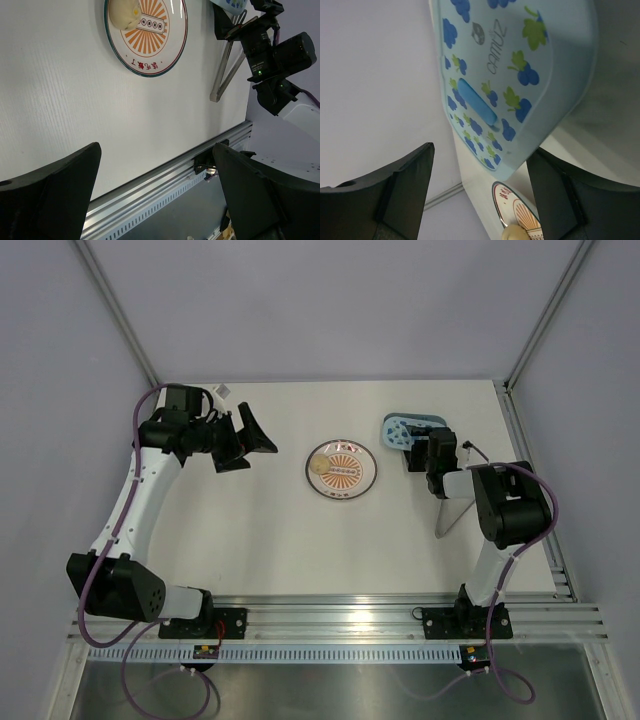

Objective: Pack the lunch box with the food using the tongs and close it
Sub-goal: Close the box lid on the packing box.

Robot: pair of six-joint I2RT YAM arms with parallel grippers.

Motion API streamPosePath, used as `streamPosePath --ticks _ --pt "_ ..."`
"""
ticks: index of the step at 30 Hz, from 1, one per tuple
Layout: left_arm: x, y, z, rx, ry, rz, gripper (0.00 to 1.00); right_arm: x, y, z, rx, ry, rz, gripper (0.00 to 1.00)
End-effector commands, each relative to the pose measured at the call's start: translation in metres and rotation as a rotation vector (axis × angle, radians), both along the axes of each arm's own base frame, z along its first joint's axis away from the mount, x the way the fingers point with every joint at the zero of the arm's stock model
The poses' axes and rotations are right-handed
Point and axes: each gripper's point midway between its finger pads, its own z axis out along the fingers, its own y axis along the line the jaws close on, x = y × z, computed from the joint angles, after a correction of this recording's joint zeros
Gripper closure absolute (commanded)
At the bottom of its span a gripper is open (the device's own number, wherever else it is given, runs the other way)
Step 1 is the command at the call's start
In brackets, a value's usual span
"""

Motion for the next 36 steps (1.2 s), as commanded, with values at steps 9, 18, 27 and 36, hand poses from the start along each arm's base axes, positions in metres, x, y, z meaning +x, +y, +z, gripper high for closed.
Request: streamPosePath --ticks 9,18,27,36 --pt "0.0 -0.003 0.008 -0.012 -0.061 -0.03 0.01 0.003 -0.004 0.033 -0.108 0.033 0.058 0.18" --pt "0.002 -0.005 0.007 -0.018 -0.057 -0.034 0.01 0.021 -0.009 0.059 -0.204 0.008 0.102 0.19" --pt "0.004 -0.005 0.005 -0.018 -0.052 -0.032 0.01 0.035 -0.004 0.047 -0.182 0.033 0.17 0.19" --pt "0.005 -0.006 0.004 -0.021 -0.046 -0.036 0.01 0.028 0.001 0.065 -0.252 -0.006 0.248 0.21"
